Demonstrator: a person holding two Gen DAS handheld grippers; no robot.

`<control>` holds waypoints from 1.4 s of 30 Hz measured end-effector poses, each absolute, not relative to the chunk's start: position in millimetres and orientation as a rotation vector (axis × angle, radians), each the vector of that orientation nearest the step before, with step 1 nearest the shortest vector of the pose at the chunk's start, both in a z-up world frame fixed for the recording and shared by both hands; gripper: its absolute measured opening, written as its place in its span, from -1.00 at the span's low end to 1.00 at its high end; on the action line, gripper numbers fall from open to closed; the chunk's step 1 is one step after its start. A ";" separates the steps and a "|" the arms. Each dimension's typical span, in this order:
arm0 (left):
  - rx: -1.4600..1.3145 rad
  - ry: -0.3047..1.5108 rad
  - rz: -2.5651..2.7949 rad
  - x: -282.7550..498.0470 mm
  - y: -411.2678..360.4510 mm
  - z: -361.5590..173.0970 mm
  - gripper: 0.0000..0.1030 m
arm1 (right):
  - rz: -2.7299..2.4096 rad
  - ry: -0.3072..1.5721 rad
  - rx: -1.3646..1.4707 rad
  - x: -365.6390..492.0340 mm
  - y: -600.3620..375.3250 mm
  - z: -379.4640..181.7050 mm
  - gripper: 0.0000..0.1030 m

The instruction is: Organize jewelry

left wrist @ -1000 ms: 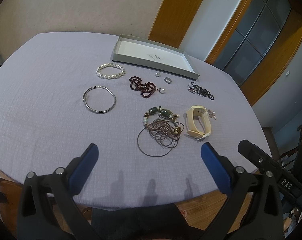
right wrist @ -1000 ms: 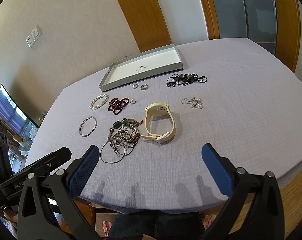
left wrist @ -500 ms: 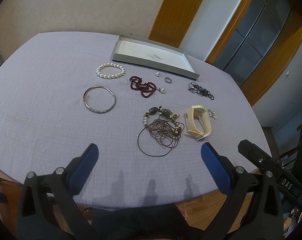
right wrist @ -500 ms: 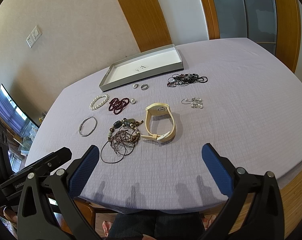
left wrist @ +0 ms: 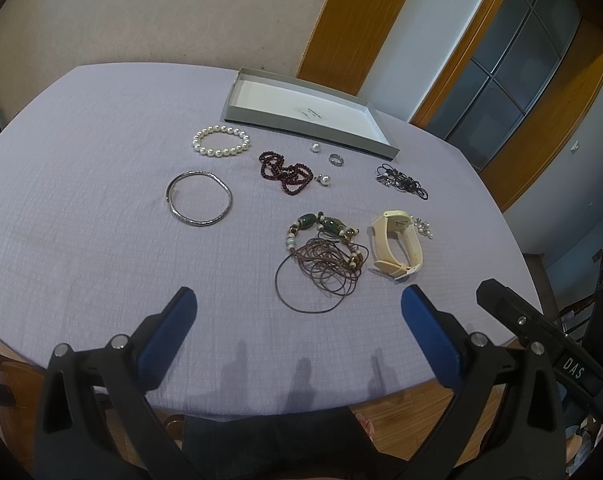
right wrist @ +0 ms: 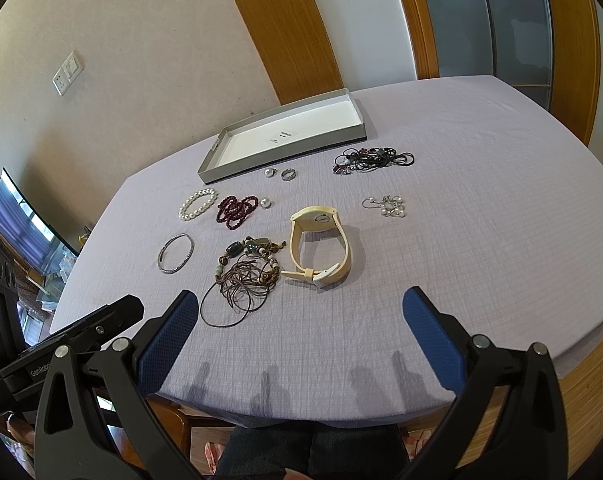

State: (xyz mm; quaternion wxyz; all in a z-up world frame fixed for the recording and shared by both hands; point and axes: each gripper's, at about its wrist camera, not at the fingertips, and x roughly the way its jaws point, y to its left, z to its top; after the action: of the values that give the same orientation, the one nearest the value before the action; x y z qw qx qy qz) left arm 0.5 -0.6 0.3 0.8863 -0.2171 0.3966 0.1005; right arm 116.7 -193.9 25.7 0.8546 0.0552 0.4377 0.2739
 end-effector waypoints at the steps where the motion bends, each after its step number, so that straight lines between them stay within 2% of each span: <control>1: -0.452 0.825 0.209 0.4 -0.6 0.2 0.96 | 0.576 0.921 0.116 117.0 -193.8 25.1 0.97; 14: -0.459 0.847 0.217 10.0 6.7 -7.9 0.96 | 0.559 0.926 0.118 130.9 -193.2 18.9 0.97; 21: -0.450 0.862 0.243 21.4 21.6 -16.3 0.96 | 0.478 0.935 0.097 166.6 -196.0 7.1 0.96; 28: -0.402 0.871 0.320 34.3 45.6 -23.0 0.96 | 0.441 0.977 0.052 217.2 -193.7 -19.3 0.47; 31: -0.394 0.877 0.345 39.4 57.5 -28.1 0.96 | 0.426 0.979 0.038 231.6 -189.2 -31.8 0.32; 35: -0.387 0.888 0.360 44.4 65.7 -33.9 0.96 | 0.416 1.009 0.019 246.5 -181.7 -47.4 0.23; 42: -0.359 0.908 0.368 54.8 73.6 -43.1 0.96 | 0.376 0.997 -0.048 255.1 -169.2 -57.1 0.22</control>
State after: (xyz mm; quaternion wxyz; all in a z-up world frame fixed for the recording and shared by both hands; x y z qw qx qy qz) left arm 54.8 73.6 -43.1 0.8669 -0.1715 0.4337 0.1758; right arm 255.1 -169.2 -57.1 0.8611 -0.0229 0.4753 0.1791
